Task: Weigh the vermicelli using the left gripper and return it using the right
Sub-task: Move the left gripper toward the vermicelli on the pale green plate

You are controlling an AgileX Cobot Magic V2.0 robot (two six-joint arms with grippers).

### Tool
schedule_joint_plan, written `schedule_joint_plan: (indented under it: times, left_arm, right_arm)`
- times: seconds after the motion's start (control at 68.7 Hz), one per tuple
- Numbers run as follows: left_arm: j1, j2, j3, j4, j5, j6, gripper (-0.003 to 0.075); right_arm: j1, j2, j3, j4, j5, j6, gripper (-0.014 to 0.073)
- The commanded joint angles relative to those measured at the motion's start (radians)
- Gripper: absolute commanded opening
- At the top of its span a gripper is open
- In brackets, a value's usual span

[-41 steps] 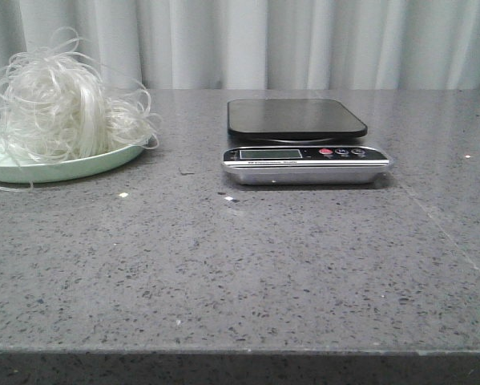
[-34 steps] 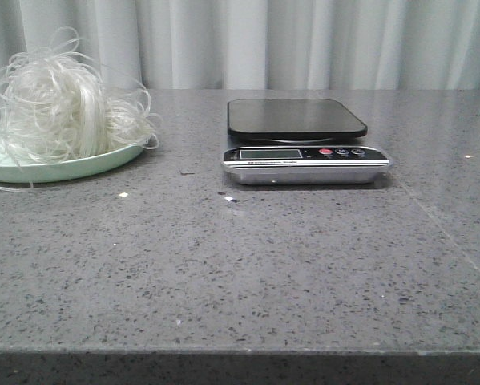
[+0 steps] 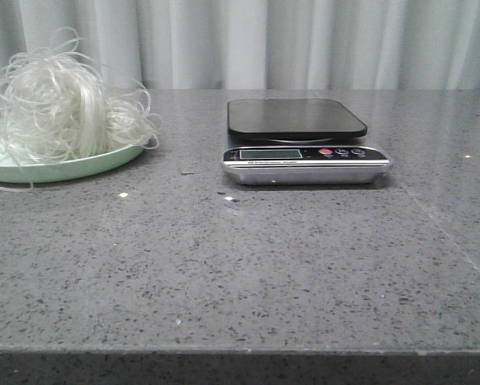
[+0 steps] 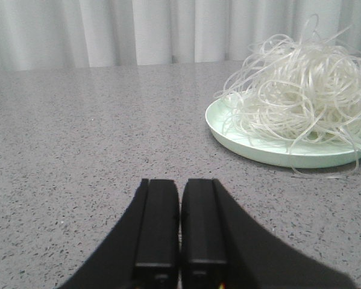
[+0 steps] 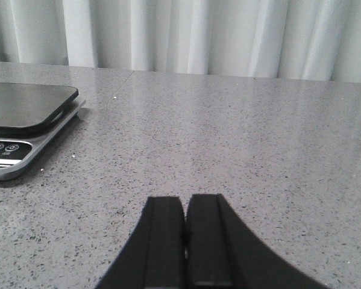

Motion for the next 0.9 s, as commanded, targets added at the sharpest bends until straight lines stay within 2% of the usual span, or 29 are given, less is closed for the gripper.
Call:
schedule_joint_plan:
  times: [0.0, 0.437, 0.553, 0.757, 0.83, 0.888]
  left_arm:
    - [0.001, -0.02, 0.007, -0.007, -0.076, -0.006, 0.0136]
    - [0.001, -0.02, 0.007, -0.007, -0.1, -0.006, 0.0136]
    - [0.001, -0.02, 0.007, 0.003, -0.178, -0.006, 0.0136]
    - [0.001, -0.02, 0.007, -0.003, -0.404, -0.006, 0.0137]
    - [0.001, -0.02, -0.011, -0.05, -0.499, -0.006, 0.0138]
    - [0.001, -0.018, -0.051, -0.088, -0.503, -0.006, 0.0138]
  right_arm:
    - [-0.005, -0.011, -0.009, 0.001, -0.088, 0.001, 0.0151]
    - [-0.005, -0.011, -0.009, 0.001, -0.088, 0.001, 0.0151]
    - [-0.005, -0.011, -0.009, 0.001, -0.095, 0.001, 0.0151]
    - [-0.005, -0.011, -0.009, 0.001, -0.097, 0.001, 0.0151]
    - [-0.005, -0.011, -0.009, 0.001, -0.097, 0.001, 0.0151]
    - [-0.005, -0.011, -0.009, 0.001, -0.097, 0.001, 0.0151]
